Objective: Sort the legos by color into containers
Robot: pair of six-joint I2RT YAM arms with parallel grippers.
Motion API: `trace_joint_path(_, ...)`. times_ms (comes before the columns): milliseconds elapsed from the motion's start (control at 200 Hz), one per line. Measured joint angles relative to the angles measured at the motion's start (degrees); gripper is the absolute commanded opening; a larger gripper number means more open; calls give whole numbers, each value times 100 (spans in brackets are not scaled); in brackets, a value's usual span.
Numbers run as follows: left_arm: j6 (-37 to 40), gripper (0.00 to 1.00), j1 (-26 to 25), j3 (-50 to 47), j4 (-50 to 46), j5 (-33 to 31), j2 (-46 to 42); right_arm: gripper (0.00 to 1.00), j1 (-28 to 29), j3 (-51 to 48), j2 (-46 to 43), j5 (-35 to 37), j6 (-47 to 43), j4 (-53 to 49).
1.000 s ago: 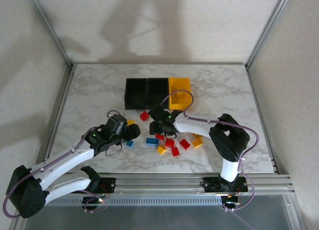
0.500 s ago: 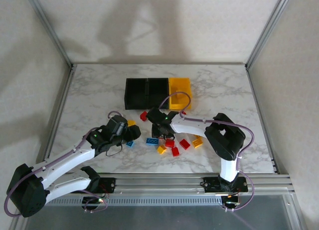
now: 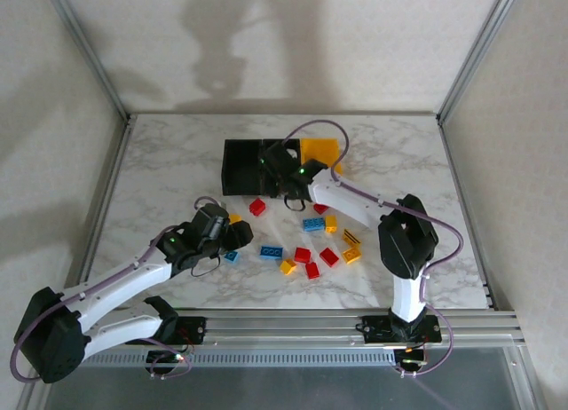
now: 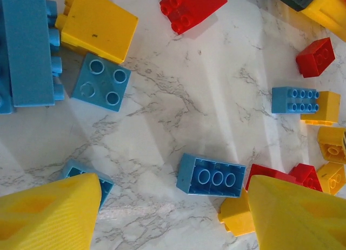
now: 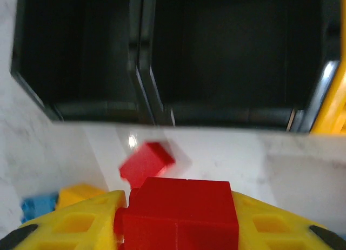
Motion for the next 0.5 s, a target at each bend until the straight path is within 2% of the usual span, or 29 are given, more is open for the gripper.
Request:
trace_joint_path(255,-44,71,0,15,127,87,13,43,-728,732,647,-348,483,297)
trace_joint_path(501,-66,71,0,17,151,107,11,43,-905,1878,1781,-428,883,205)
